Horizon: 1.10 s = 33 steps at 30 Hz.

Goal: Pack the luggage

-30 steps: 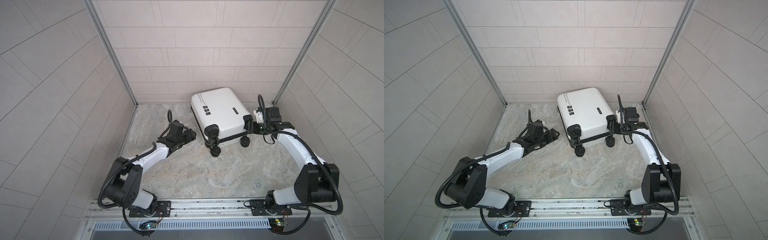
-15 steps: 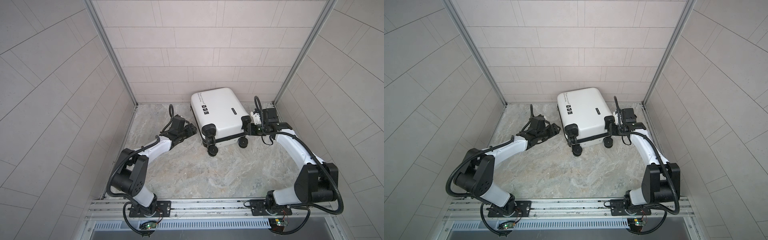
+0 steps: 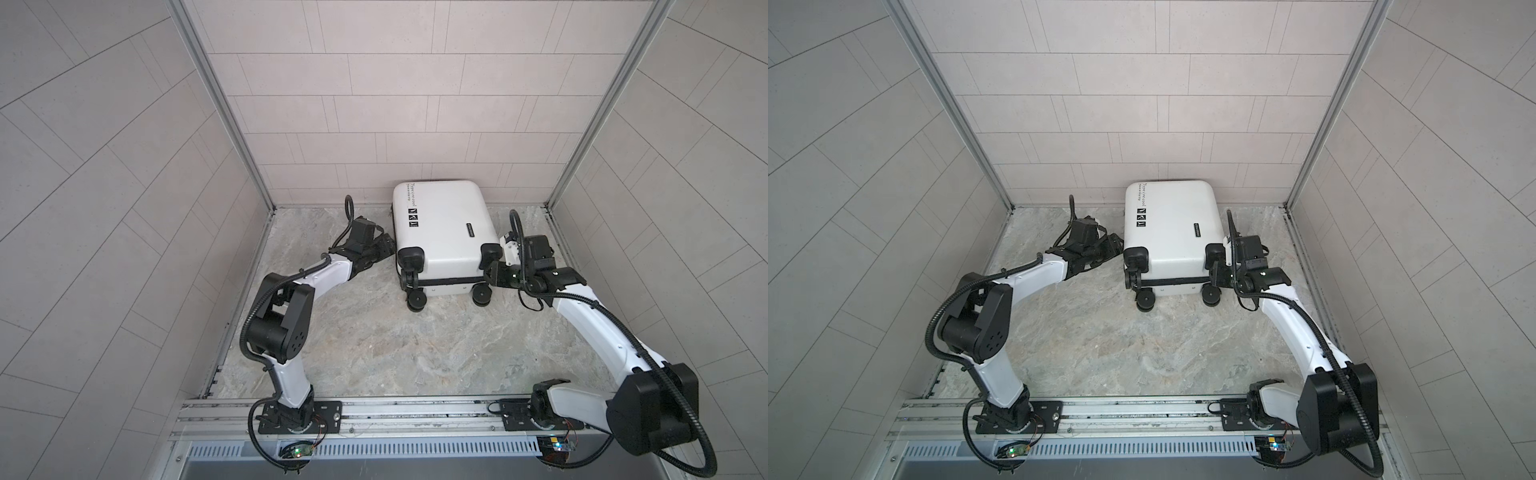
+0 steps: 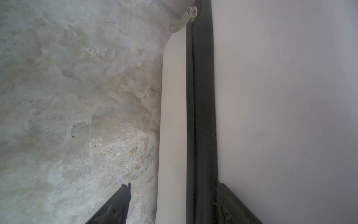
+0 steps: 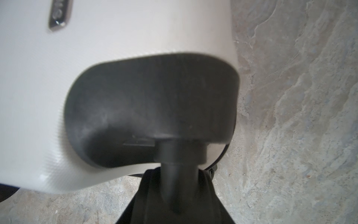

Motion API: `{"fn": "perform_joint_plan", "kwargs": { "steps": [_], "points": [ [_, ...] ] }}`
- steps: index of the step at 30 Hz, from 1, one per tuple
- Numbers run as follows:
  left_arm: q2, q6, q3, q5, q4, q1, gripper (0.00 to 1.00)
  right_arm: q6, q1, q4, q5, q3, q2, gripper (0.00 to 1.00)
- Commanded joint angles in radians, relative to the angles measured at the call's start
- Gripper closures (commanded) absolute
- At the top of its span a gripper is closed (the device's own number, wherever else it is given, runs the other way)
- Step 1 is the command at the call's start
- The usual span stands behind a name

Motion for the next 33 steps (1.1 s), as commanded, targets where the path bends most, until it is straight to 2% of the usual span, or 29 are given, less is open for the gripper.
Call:
{"fn": "perform_joint_plan", "kwargs": {
  "steps": [1,7,12,15,20,23,26,30,33],
  "points": [
    [0.065,0.021,0.068,0.089,0.01,-0.02,0.26,0.052,0.068,-0.031,-0.053,-0.054,-0.034,0.94],
    [0.142,0.021,0.137,0.115,0.044,-0.029,0.27,0.186,0.088,-0.024,0.014,-0.124,-0.099,0.96],
    [0.191,0.066,0.195,0.135,0.046,-0.041,0.27,0.241,0.091,-0.026,0.063,-0.144,-0.133,0.97],
    [0.162,0.095,0.172,0.085,0.045,-0.031,0.28,0.247,0.091,-0.032,0.088,-0.134,-0.13,0.97],
    [-0.011,0.058,-0.037,0.008,0.175,0.05,0.28,0.23,0.091,-0.063,0.111,-0.099,-0.116,0.98],
    [-0.138,0.089,-0.176,-0.03,0.203,0.075,0.28,0.226,0.091,-0.067,0.115,-0.091,-0.118,0.98],
    [-0.257,0.123,-0.306,-0.063,0.223,0.076,0.28,0.22,0.091,-0.068,0.115,-0.09,-0.116,0.98],
    [-0.391,0.125,-0.505,-0.054,0.306,0.065,0.29,0.21,0.09,-0.076,0.114,-0.082,-0.112,0.98],
    [-0.46,0.148,-0.707,-0.096,0.547,0.002,0.3,0.204,0.09,-0.084,0.117,-0.073,-0.111,0.98]
  ]
}}
